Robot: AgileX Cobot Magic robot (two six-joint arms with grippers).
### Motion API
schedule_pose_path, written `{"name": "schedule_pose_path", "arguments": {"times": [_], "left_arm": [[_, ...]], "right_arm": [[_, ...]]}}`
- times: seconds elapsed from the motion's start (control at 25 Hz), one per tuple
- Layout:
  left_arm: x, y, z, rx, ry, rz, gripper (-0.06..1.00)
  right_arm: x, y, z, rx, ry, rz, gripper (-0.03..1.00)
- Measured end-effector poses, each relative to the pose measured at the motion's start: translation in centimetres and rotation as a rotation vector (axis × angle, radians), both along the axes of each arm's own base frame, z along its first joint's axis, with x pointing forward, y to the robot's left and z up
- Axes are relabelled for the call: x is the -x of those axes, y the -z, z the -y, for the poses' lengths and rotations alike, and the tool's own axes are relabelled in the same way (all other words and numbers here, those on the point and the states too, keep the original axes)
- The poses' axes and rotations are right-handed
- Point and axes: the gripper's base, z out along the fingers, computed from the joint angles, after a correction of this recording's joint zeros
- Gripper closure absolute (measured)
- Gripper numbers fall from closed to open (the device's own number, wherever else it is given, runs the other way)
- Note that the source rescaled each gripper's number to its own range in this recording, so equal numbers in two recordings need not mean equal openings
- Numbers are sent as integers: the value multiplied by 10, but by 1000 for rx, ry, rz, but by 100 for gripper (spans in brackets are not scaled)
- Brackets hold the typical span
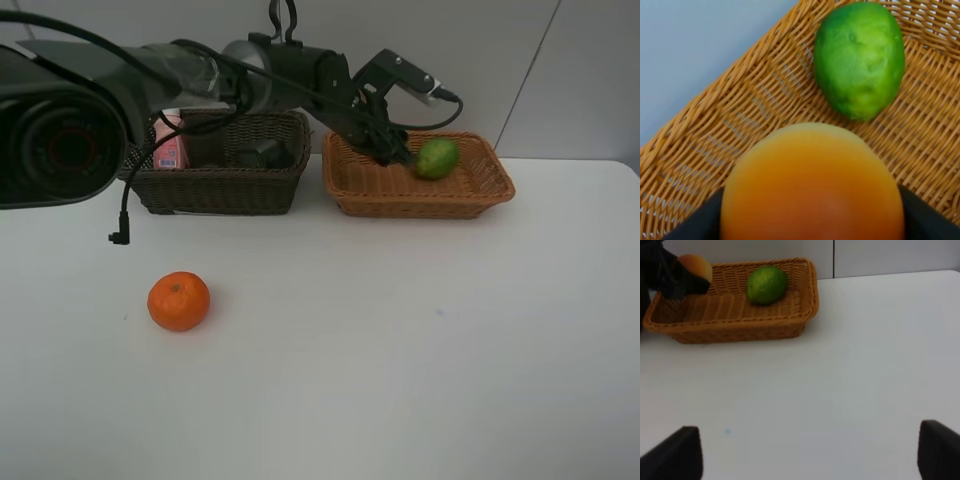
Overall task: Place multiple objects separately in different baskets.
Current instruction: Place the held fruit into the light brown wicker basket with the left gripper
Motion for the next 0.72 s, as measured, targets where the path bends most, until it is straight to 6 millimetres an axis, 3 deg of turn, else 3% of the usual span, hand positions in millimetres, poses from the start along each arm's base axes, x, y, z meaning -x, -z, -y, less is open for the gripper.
{"name": "schedule_pose_path", "arguments": {"times": [0.24,0.44,0.72], "left_arm": [[0,0,0,0,2,5,18],[-2,-3,1,22,1,35,4],[-2,-3,2,32,-3,35,3]], "right_arm": [[0,0,0,0,0,0,-3],[0,0,0,0,0,0,-3],[0,0,0,0,0,0,-3]]}}
